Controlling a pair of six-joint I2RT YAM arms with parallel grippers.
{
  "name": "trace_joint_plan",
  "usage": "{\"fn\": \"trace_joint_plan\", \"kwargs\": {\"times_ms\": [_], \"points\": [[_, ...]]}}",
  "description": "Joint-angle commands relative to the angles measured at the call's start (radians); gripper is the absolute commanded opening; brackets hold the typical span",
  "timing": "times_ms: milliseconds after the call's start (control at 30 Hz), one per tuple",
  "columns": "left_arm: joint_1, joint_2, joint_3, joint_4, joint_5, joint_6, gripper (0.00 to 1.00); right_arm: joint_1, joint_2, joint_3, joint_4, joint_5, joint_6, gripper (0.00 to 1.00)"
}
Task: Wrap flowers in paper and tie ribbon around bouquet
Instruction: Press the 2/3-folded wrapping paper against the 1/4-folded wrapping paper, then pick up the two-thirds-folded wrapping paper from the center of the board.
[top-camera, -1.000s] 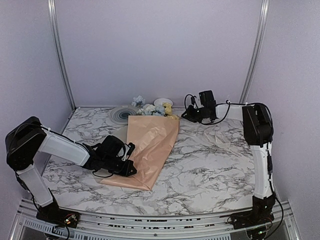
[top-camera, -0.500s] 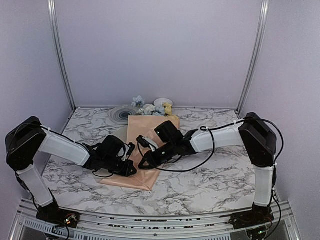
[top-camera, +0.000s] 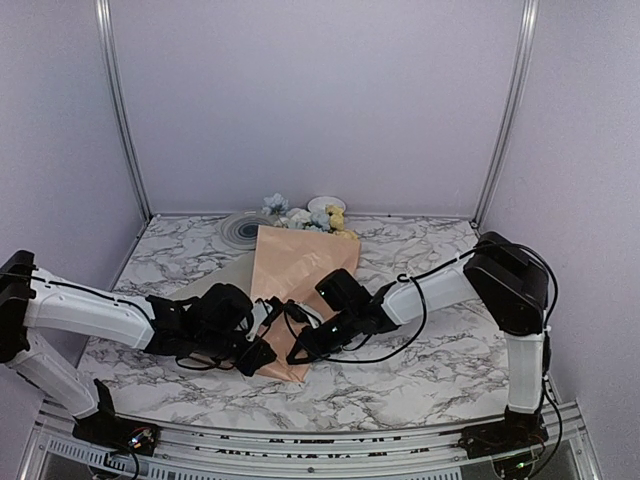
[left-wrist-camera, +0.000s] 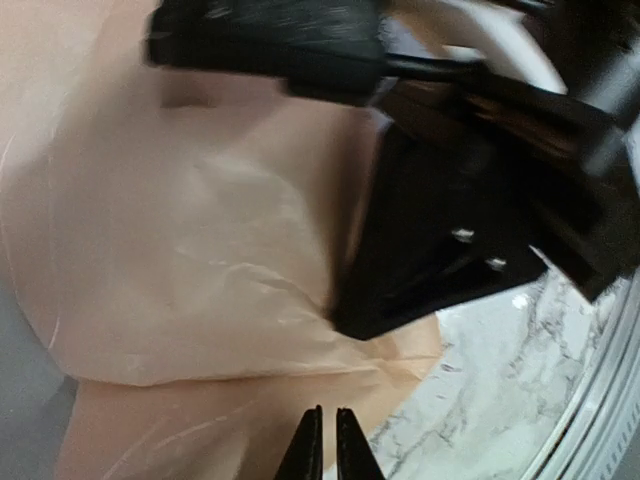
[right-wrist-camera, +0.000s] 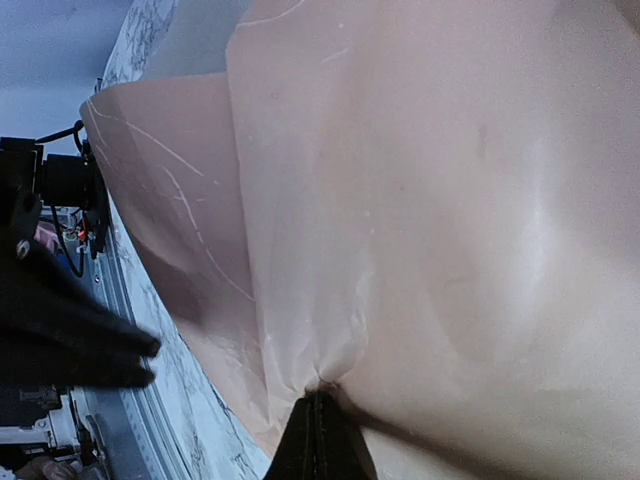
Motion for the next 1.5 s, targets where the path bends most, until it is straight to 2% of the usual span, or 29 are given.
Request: {"fn": "trace_joint_plan", "kwargs": {"times_ms": [0,100,233,367,667,833,1000,1133,1300,1467], "points": [[-0.055,-0.045,0.025,-0.097,-0.069,0.097,0.06,-0.002,0.059,-0.001,-0.105,0.092,-0.005,0.02],[-0.057,0.040,0.024,-0.088,-0.047,0.075,0.00,-0.003,0.065,0.006,-0.113,0.093,-0.009,0.02],[-0.058,0.147,0.058,-0.106,-0.025,0.044,0.00,-0.003,0.062,0.004,-0.101,0.094,0.000,0.02],[-0.057,0.166,0.036,-0.175,-0.045,-0.038,0.00,-0.003,0.062,-0.009,-0.095,0.094,0.005,0.02],[-0.037,-0.061,-0.248,-0.265,-0.077,-0.332,0.00,-0.002,0.056,-0.025,-0.104,0.090,-0.007,0.02],[0.056,-0.151,-0.345,-0.267,-0.074,-0.414,0.00,-0.002,0.047,-0.030,-0.114,0.102,-0.026,0.02],[0.198,-0.369,-0.444,-0.282,-0.045,-0.477,0.04,-0.002,0.026,-0.054,-0.103,0.113,-0.029,0.02],[0.215,-0.572,-0.475,-0.326,-0.080,-0.571,0.05,-0.001,0.025,-0.063,-0.095,0.113,-0.024,0.02],[0.233,-0.755,-0.434,-0.392,-0.121,-0.655,0.26,-0.001,0.025,-0.056,-0.092,0.108,-0.024,0.02],[0.288,-0.754,-0.445,-0.337,-0.068,-0.725,0.56,-0.002,0.027,-0.031,-0.117,0.107,-0.033,0.02]]}}
